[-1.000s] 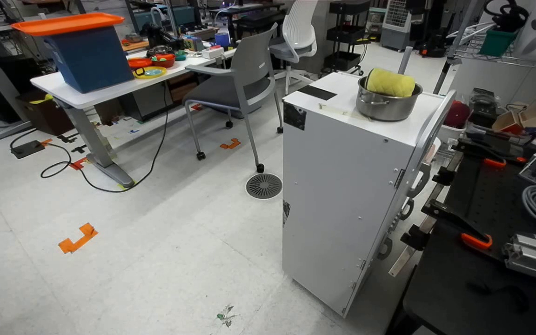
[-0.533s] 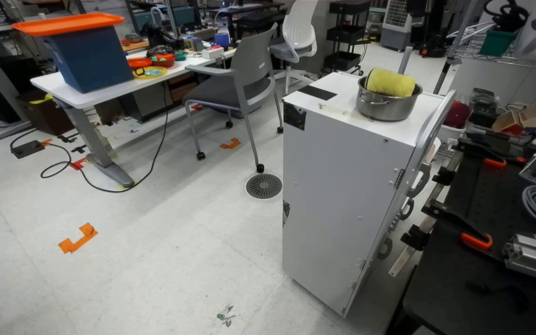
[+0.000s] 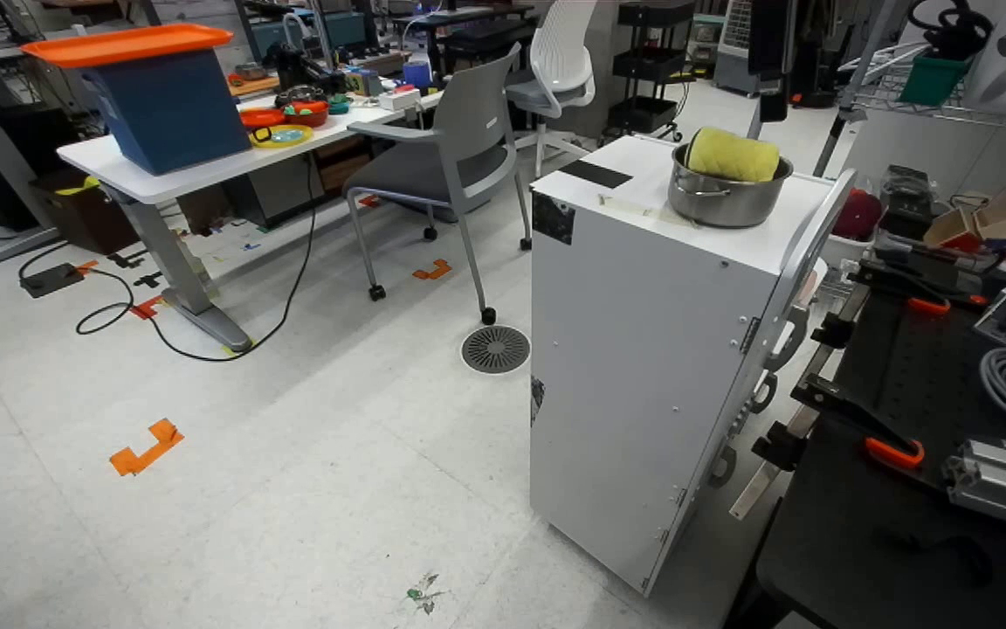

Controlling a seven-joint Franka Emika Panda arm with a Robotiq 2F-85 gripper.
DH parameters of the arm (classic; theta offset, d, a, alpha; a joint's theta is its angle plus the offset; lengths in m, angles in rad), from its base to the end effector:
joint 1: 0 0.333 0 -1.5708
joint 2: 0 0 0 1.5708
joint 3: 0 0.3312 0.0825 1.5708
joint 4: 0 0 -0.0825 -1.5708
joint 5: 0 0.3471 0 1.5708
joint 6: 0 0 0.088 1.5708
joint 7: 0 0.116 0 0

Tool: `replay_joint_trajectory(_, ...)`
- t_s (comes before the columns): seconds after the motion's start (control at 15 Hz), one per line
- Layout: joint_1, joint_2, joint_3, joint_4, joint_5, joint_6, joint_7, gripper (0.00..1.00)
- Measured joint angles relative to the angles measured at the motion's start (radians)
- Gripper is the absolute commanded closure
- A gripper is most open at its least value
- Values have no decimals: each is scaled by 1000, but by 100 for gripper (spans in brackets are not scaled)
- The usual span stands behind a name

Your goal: Remove the yellow plush toy from the silver pot

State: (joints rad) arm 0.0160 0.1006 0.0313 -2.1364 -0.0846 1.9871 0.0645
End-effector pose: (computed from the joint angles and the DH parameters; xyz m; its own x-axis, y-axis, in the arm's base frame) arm 0.4957 0.0173 0.3706 0.9697 0.0164 -0.2437 0.0367 -0.9962 0.0792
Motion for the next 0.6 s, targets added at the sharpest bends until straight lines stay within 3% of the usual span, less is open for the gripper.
replay_joint_trajectory(0.6, 26, 32, 7, 21, 2, 94, 6, 0)
